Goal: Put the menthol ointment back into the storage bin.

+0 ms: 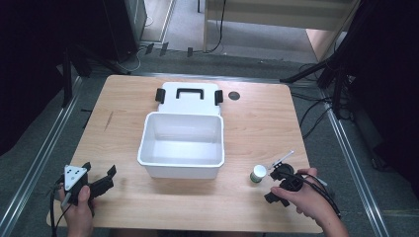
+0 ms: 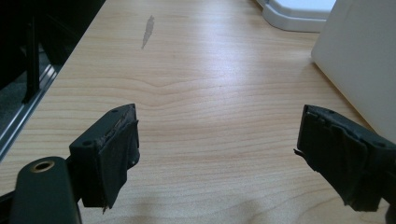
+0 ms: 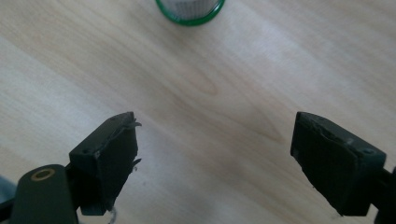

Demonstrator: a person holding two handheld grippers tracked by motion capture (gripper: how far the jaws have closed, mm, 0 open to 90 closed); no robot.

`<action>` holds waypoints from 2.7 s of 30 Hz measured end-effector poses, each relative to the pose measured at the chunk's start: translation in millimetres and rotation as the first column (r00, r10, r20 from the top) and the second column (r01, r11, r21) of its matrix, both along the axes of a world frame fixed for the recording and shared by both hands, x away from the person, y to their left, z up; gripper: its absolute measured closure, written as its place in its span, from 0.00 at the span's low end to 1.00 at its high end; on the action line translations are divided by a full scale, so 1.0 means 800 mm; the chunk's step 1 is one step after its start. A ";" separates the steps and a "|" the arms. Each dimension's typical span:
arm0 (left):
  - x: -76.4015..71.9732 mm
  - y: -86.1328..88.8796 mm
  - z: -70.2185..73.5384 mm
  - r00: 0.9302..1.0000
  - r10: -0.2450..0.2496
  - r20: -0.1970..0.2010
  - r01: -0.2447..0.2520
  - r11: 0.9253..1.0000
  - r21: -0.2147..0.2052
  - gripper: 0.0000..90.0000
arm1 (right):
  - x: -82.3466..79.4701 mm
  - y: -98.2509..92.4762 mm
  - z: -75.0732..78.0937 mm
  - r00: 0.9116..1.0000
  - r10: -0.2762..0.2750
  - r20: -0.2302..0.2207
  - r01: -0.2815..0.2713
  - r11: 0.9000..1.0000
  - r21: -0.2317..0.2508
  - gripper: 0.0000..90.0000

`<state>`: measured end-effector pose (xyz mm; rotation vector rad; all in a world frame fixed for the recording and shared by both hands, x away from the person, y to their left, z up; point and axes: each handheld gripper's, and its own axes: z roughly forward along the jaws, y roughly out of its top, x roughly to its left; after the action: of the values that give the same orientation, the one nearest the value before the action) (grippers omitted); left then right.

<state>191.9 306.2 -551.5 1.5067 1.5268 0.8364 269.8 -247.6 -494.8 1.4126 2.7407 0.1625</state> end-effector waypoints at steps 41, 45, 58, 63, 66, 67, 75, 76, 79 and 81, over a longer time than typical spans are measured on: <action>0.002 -0.002 0.000 1.000 0.009 -0.011 -0.009 1.000 0.012 0.16 | 0.068 0.072 0.041 0.997 -0.036 -0.072 0.034 0.999 -0.022 0.57; 0.002 -0.002 0.000 1.000 0.009 -0.010 -0.009 1.000 0.011 0.16 | 0.069 0.073 0.049 0.997 -0.033 -0.076 0.032 0.999 -0.015 0.57; 0.003 -0.002 0.000 1.000 0.010 -0.011 -0.010 1.000 0.012 0.16 | 0.079 0.090 0.100 0.998 -0.003 -0.063 0.003 1.000 0.001 0.57; 0.003 -0.002 0.000 1.000 0.012 -0.013 -0.012 1.000 0.011 0.16 | 0.083 0.103 0.121 0.998 0.019 -0.057 -0.019 1.000 0.010 0.57; 0.003 -0.002 0.000 1.000 0.011 -0.014 -0.011 1.000 0.010 0.16 | 0.085 0.110 0.130 0.998 0.028 -0.057 -0.028 1.000 0.006 0.57; 0.003 -0.002 0.000 1.000 0.012 -0.013 -0.012 1.000 0.011 0.16 | 0.085 0.114 0.134 0.998 0.035 -0.057 -0.035 0.999 0.006 0.57; 0.003 -0.002 0.000 1.000 0.012 -0.014 -0.012 1.000 0.009 0.16 | 0.090 0.127 0.157 0.998 0.048 -0.049 -0.047 0.999 0.016 0.57; 0.003 -0.002 0.000 1.000 0.012 -0.016 -0.012 1.000 0.007 0.16 | 0.090 0.129 0.160 0.997 0.050 -0.053 -0.049 0.999 0.016 0.57; 0.004 -0.002 0.000 1.000 0.012 -0.019 -0.012 1.000 0.009 0.16 | 0.091 0.134 0.167 0.997 0.056 -0.057 -0.055 0.998 0.017 0.57; 0.004 -0.002 0.000 1.000 0.011 -0.021 -0.011 1.000 0.010 0.16 | 0.091 0.137 0.171 0.997 0.060 -0.057 -0.059 0.998 0.018 0.57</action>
<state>194.9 304.8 -551.5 1.5201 1.5499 0.8381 342.9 -137.9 -358.1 1.3619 2.8362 0.1494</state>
